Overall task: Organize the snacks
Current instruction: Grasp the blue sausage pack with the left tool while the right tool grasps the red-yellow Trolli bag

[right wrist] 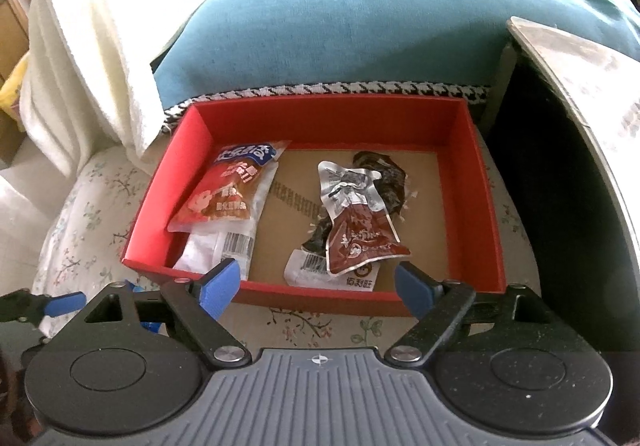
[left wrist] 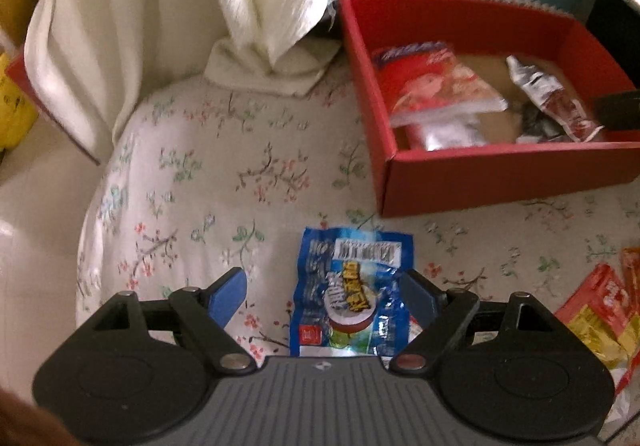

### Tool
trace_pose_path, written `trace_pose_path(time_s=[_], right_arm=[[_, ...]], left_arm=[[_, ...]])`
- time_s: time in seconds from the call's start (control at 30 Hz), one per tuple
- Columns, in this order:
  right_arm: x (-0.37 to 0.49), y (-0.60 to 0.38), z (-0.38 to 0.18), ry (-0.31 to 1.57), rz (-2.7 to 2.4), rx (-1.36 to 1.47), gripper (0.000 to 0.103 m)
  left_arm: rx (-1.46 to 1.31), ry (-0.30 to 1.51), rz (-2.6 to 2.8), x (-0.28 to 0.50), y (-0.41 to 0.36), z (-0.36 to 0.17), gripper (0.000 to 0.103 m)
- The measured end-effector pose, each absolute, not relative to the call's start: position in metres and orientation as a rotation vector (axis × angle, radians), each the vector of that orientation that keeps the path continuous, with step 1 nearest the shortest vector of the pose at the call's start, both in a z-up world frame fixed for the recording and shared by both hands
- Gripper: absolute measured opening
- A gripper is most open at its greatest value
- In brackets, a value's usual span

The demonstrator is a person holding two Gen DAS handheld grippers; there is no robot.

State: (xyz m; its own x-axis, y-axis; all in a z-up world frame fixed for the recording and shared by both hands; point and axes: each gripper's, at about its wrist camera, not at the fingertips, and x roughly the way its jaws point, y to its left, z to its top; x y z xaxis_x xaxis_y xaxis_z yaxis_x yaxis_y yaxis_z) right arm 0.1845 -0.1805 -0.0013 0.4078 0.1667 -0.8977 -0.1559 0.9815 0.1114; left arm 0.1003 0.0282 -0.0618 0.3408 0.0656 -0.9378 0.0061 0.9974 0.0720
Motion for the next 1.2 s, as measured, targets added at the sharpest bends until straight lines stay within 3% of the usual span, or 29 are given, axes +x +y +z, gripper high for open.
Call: trace_pose_path(time_s=[0.53, 0.77, 1.13, 1.2], right_arm=[[0.184, -0.181, -0.004, 1.154, 0.208, 0.01, 0.09], [0.153, -0.184, -0.003, 1.169, 0.234, -0.031, 0.093], [0.102, -0.187, -0.069, 1.394, 0.234, -0.126, 0.093], [0.102, -0.185, -0.075, 1.407, 0.239, -0.136, 0.098]], left_arm=[[-0.008, 1.267, 0.01, 0.106, 0.027, -0.08, 0.083], [-0.003, 1.275, -0.025, 0.101, 0.027, -0.072, 0.066], [-0.01, 1.289, -0.06, 0.1, 0.029, -0.068, 0.062], [0.002, 1.29, -0.065, 0.099, 0.028, -0.068, 0.062]])
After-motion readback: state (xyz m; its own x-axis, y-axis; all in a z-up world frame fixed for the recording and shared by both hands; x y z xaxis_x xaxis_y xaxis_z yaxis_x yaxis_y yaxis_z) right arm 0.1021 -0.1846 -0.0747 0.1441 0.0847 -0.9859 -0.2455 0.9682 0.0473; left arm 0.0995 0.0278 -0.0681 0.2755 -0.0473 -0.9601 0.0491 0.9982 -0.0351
